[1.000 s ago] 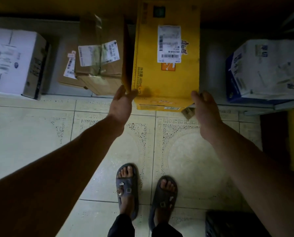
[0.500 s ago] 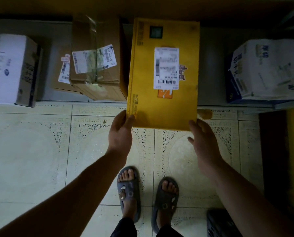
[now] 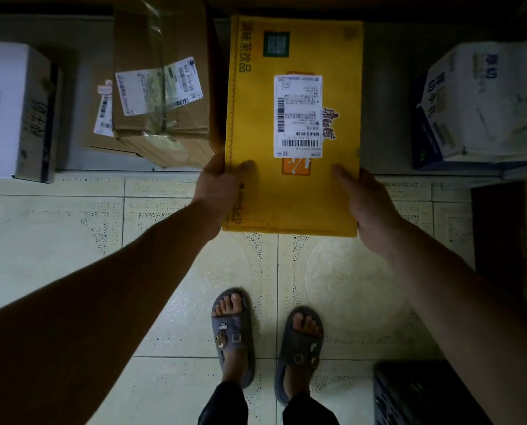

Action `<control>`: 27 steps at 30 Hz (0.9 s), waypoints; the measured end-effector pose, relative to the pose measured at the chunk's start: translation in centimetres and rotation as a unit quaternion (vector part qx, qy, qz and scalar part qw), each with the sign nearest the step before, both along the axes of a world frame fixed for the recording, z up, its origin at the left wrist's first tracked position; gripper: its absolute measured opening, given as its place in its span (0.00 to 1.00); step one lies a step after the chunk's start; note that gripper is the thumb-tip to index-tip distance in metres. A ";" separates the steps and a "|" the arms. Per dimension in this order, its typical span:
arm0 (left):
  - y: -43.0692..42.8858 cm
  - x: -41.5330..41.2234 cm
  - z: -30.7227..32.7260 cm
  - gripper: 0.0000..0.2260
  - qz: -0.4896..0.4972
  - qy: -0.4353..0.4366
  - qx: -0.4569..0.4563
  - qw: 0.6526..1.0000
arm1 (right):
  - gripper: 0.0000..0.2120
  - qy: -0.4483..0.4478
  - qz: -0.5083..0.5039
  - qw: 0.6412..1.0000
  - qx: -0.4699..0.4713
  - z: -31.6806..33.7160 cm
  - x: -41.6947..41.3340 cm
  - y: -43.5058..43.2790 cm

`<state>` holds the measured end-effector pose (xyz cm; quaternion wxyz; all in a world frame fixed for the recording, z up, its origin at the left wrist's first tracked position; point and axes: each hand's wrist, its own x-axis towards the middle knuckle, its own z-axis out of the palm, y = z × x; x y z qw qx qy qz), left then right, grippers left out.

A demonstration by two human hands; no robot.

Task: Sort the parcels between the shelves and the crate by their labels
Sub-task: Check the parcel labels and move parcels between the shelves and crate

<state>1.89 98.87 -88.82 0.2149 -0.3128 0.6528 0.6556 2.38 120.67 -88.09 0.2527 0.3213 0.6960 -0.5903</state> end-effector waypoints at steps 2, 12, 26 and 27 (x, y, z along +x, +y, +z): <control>0.4 0.9 0.0 0.19 0.024 -0.003 0.004 1.000 | 0.23 -0.004 0.001 1.000 -0.003 -0.1 0.6 -0.3; 1.1 7.1 3.2 0.24 0.042 0.060 0.036 0.997 | 0.19 0.025 -0.019 1.000 0.003 3.5 6.4 0.0; 0.8 14.1 8.0 0.29 0.034 0.122 -0.016 0.992 | 0.21 0.028 -0.062 0.997 0.029 10.1 12.4 0.2; 0.8 14.2 8.2 0.30 0.035 0.124 -0.015 0.992 | 0.21 0.030 -0.065 0.997 0.030 10.1 12.5 0.2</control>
